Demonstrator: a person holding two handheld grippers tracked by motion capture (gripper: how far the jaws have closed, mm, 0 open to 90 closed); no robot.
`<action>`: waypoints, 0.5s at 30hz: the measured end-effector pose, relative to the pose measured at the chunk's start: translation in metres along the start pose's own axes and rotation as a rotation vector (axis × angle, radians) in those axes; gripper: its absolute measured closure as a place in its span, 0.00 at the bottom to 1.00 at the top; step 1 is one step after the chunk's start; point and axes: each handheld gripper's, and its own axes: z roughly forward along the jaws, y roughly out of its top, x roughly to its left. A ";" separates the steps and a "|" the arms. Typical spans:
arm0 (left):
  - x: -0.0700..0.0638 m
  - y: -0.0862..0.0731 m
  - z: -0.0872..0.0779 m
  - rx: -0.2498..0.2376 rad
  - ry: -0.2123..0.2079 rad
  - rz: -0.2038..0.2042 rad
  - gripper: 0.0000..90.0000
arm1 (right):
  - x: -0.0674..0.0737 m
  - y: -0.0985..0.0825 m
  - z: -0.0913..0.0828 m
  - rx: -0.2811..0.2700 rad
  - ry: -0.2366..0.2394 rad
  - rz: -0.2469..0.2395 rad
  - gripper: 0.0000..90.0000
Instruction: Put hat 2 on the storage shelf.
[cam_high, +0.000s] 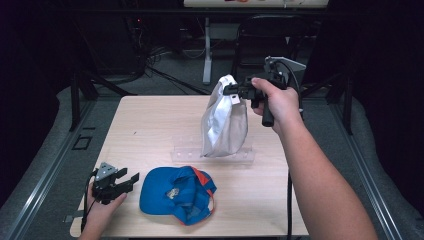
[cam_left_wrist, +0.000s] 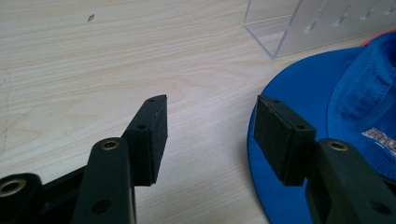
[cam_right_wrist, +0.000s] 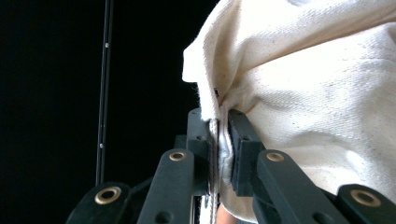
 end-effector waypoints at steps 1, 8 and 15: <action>0.000 0.000 0.000 0.001 -0.001 0.001 0.50 | 0.000 0.000 0.000 0.000 0.000 0.000 0.90; -0.001 0.000 0.002 -0.001 -0.006 0.010 0.50 | 0.000 0.005 0.010 0.004 -0.012 0.004 0.90; -0.002 0.001 0.003 0.004 -0.006 0.015 0.50 | -0.001 0.009 0.022 -0.009 -0.013 0.017 0.90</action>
